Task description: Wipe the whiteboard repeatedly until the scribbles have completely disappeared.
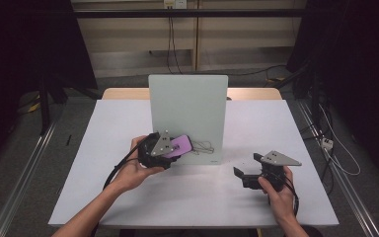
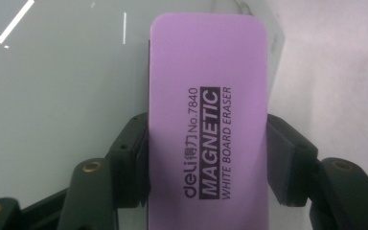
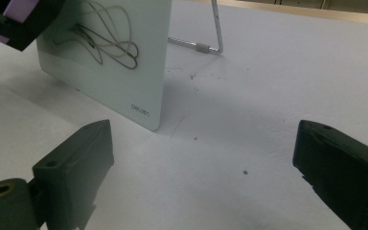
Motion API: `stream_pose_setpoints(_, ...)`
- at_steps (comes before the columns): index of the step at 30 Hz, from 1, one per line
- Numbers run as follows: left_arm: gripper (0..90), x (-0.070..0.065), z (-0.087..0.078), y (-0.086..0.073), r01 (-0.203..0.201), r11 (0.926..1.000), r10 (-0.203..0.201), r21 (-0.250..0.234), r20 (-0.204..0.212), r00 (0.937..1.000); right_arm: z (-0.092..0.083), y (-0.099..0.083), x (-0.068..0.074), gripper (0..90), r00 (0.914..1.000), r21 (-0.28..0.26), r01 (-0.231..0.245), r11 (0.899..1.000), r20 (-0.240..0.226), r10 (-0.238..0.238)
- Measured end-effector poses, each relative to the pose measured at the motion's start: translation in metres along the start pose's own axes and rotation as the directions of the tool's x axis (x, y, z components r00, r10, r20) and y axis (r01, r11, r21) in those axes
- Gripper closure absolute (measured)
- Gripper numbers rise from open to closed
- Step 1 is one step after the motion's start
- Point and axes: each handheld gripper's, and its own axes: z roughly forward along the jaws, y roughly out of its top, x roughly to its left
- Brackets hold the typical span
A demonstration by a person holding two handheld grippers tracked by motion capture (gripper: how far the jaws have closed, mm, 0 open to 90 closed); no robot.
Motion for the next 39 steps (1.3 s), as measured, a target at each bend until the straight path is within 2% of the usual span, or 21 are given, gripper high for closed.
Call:
stream_pose_setpoints(2,41.1,0.004,-0.002,0.004,-0.001,1.0000,0.001,-0.009,-0.011,0.9999,0.000,0.000,0.000,6.4,1.0000,0.002,-0.003,1.000,0.000,0.003)
stream_pose_setpoints(6,41.1,0.010,-0.006,0.006,0.028,0.9988,-0.028,-0.040,-0.010,0.9995,0.000,0.000,0.000,6.4,1.0000,0.003,0.006,1.000,-0.002,-0.006)
stream_pose_setpoints(7,41.1,0.009,-0.006,0.006,0.022,0.9991,-0.022,-0.038,-0.012,0.9997,0.000,0.000,0.000,6.4,1.0000,0.003,0.006,1.000,-0.002,-0.006)
stream_pose_setpoints(9,41.1,0.008,-0.004,0.005,0.017,0.9992,-0.017,-0.035,-0.014,0.9997,0.000,0.000,0.000,6.4,1.0000,0.003,0.004,1.000,-0.002,-0.004)
stream_pose_setpoints(15,41.1,-0.003,0.006,0.001,-0.001,1.0000,0.001,-0.009,0.023,0.9997,0.000,0.000,0.001,6.4,1.0000,0.008,0.003,1.000,-0.005,-0.003)
stream_pose_setpoints(20,41.1,-0.013,0.016,0.001,-0.038,0.9988,0.037,0.029,0.055,0.9978,0.000,0.000,0.000,6.4,1.0000,0.004,0.005,1.000,-0.006,-0.005)
stream_pose_setpoints(25,41.2,-0.019,0.023,0.000,-0.040,0.9988,0.038,0.028,0.071,0.9967,0.000,0.000,0.000,6.4,1.0000,0.002,0.003,1.000,-0.005,-0.003)
stream_pose_setpoints(32,41.1,-0.029,0.032,-0.004,-0.058,0.9965,0.052,0.061,0.099,0.9937,0.000,0.000,0.001,6.4,1.0000,0.009,0.001,1.000,-0.008,-0.001)
stream_pose_setpoints(36,41.1,-0.029,0.032,-0.004,-0.058,0.9962,0.051,0.065,0.108,0.9928,0.000,0.000,0.001,6.4,1.0000,0.010,0.002,1.000,-0.009,-0.002)
stream_pose_setpoints(39,41.2,-0.025,0.028,-0.003,-0.041,0.9979,0.036,0.050,0.092,0.9951,0.000,-0.001,0.000,6.4,1.0000,0.010,0.002,1.000,-0.009,-0.002)
